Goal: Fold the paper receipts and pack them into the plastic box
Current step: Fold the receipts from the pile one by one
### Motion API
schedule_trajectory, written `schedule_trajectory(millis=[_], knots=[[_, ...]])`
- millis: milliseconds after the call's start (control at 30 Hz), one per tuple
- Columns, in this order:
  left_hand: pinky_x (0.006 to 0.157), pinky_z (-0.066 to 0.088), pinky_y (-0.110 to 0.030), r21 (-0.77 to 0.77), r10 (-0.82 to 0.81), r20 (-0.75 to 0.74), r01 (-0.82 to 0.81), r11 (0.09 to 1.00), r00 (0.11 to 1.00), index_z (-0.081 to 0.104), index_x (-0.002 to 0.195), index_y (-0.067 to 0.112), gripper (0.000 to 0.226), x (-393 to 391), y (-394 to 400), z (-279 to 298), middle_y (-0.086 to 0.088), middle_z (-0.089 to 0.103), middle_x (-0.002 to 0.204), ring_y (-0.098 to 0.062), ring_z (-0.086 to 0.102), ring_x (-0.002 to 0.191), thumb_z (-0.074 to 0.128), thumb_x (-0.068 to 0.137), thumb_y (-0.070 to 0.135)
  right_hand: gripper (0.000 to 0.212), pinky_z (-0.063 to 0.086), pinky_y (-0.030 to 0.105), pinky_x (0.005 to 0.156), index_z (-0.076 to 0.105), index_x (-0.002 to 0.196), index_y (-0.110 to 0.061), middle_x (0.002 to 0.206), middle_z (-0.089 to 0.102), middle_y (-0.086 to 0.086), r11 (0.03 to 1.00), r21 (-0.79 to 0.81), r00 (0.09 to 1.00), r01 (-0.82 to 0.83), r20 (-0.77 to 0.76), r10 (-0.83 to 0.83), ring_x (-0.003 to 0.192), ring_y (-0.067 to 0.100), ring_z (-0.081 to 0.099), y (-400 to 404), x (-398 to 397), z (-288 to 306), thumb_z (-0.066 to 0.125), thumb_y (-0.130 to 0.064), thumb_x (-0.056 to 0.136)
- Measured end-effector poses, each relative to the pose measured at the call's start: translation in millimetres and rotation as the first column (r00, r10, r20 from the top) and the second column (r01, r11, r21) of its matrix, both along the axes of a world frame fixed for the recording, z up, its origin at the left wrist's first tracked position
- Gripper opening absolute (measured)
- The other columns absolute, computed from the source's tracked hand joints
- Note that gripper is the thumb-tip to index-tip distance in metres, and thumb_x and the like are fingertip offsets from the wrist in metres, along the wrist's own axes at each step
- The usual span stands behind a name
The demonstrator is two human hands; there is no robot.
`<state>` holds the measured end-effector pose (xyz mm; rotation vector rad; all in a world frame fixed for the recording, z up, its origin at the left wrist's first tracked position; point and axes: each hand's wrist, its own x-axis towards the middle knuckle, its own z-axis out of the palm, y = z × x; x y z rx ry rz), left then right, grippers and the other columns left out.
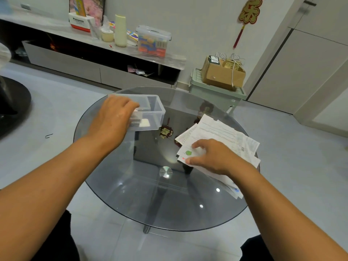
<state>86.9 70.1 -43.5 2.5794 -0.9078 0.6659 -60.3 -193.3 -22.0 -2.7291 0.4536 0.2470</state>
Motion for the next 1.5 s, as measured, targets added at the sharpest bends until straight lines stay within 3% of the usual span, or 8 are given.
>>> schedule_trajectory(millis=[133,233,400,633,900,1067,1167,1500], knots=[[0.112,0.04,-0.039,-0.03,-0.337,0.027,0.338,0.941,0.941,0.061,0.132,0.005,0.05,-25,-25,-2,-0.013,0.058,0.135,-0.029,0.05,0.131,0.075,0.085,0.011,0.068,0.045,0.043,0.105,0.059,0.137,-0.038,0.145,0.051,-0.003,0.998,-0.002,0.997,-0.063,0.036,0.063,0.128,0.025,0.051,12,-7,-8,0.081,-0.058,0.076],[0.111,0.042,-0.034,-0.068,-0.472,-0.205,0.469,0.881,0.857,0.058,0.14,0.021,0.049,-47,-42,-8,0.003,0.057,0.14,-0.014,0.046,0.136,0.072,0.093,0.024,0.069,0.044,0.042,0.106,0.056,0.139,-0.041,0.145,0.051,-0.006,0.992,0.022,0.991,-0.123,0.062,0.121,0.128,0.021,0.05,13,-9,-13,0.081,-0.056,0.076],[0.109,0.041,-0.031,-0.004,-0.4,-0.522,0.467,0.884,0.753,0.036,0.152,0.04,0.061,-54,-53,-27,0.017,0.05,0.146,-0.004,0.043,0.133,0.059,0.097,0.052,0.07,0.048,0.039,0.104,0.05,0.143,-0.043,0.139,0.056,-0.01,0.984,0.096,0.982,-0.15,0.132,0.136,0.123,0.012,0.054,4,-16,-16,0.083,-0.043,0.081],[0.111,0.039,-0.035,-0.001,-0.373,-0.609,0.469,0.883,0.7,0.024,0.156,0.043,0.094,-57,-54,-23,0.02,0.044,0.146,-0.002,0.035,0.133,0.071,0.079,0.069,0.036,0.053,0.034,0.094,0.063,0.131,-0.037,0.115,0.068,-0.016,0.991,0.008,0.938,-0.133,0.325,0.123,0.104,0.008,0.062,-3,-16,-36,0.065,-0.022,0.098],[0.097,0.044,-0.024,-0.129,-0.423,-0.548,0.427,0.895,0.722,0.033,0.15,0.049,0.085,-51,-62,-24,0.028,0.054,0.13,0.004,0.046,0.116,0.081,0.079,0.05,0.029,0.057,0.043,0.085,0.071,0.116,-0.035,0.094,0.074,-0.002,0.803,0.575,0.914,-0.157,0.393,-0.103,0.089,0.029,0.069,-14,-10,-33,0.069,-0.012,0.098],[0.069,0.047,-0.022,-0.233,-0.418,-0.554,0.347,0.908,0.72,0.064,0.12,0.048,0.037,-46,-64,-26,0.026,0.065,0.084,-0.002,0.06,0.079,0.077,0.089,0.034,0.047,0.053,0.02,0.078,0.063,0.132,-0.035,0.095,0.069,-0.013,0.858,0.478,0.971,-0.187,0.225,0.086,0.082,0.003,0.063,-22,-8,-26,0.064,-0.004,0.096],[0.064,0.048,-0.025,-0.231,-0.376,-0.621,0.298,0.926,0.688,0.063,0.116,0.047,0.029,-48,-65,-28,0.019,0.066,0.08,-0.003,0.061,0.074,0.072,0.092,0.036,0.07,0.047,0.012,0.081,0.049,0.144,-0.045,0.105,0.057,-0.016,0.895,0.399,0.98,-0.198,0.114,0.166,0.091,0.002,0.061,-23,-10,-21,0.074,-0.011,0.089],[0.059,0.039,-0.019,-0.164,-0.261,-0.662,0.203,0.965,0.702,0.031,0.142,0.046,0.073,-60,-75,-27,0.019,0.054,0.084,-0.005,0.056,0.068,0.078,0.087,0.036,0.038,0.054,0.037,0.08,0.059,0.125,-0.038,0.085,0.066,-0.01,0.939,0.332,0.94,0.086,0.285,-0.186,0.084,0.008,0.064,3,2,-45,0.072,-0.045,0.091]])
